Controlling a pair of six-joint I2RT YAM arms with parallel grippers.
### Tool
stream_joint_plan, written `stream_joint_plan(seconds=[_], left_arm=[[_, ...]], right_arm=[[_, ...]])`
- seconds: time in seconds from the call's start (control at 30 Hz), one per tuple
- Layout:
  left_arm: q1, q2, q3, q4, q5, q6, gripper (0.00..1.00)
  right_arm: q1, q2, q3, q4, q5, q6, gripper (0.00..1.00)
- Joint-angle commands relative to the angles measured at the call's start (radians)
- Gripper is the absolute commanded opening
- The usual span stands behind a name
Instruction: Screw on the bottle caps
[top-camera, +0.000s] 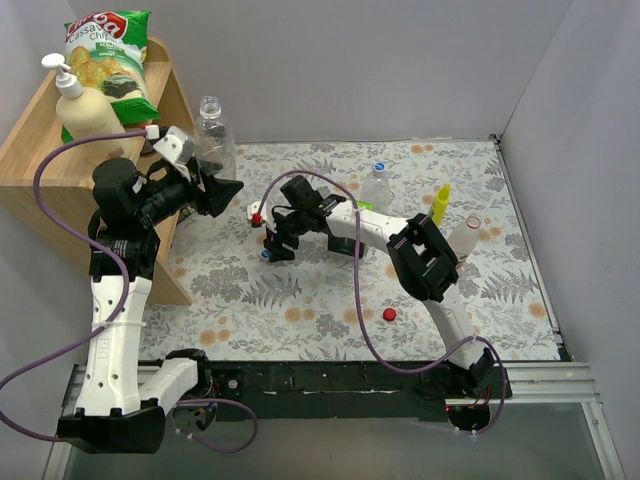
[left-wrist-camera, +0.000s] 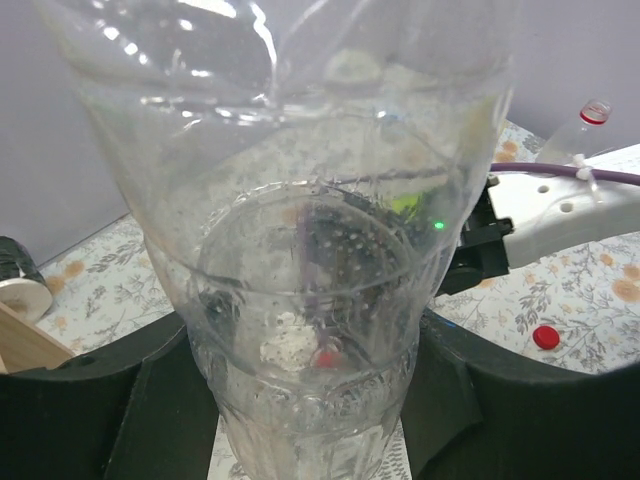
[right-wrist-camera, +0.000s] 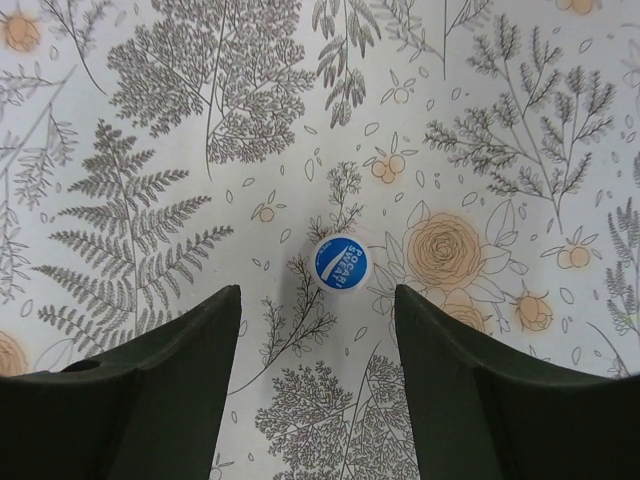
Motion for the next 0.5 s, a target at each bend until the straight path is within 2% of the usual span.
stream_joint_plan(seconds=[0.0, 0.23, 0.47], left_arm=[[0.010, -0.031, -0.021, -0.013, 0.060, -0.031, 0.00], [0.010, -0.032, -0.029, -0.010, 0.074, -0.044, 0.00], [0.010, -0.032, -0.049, -0.012, 0.076, -0.050, 0.00]], right_arm=[[0.017, 0.031, 0.037, 0.006, 0.035, -0.051, 0.69], [0.032, 0.087, 0.054, 0.054, 0.104, -0.011, 0.67], [0.035, 0.144, 0.106, 0.055, 0.095, 0.007, 0.64]])
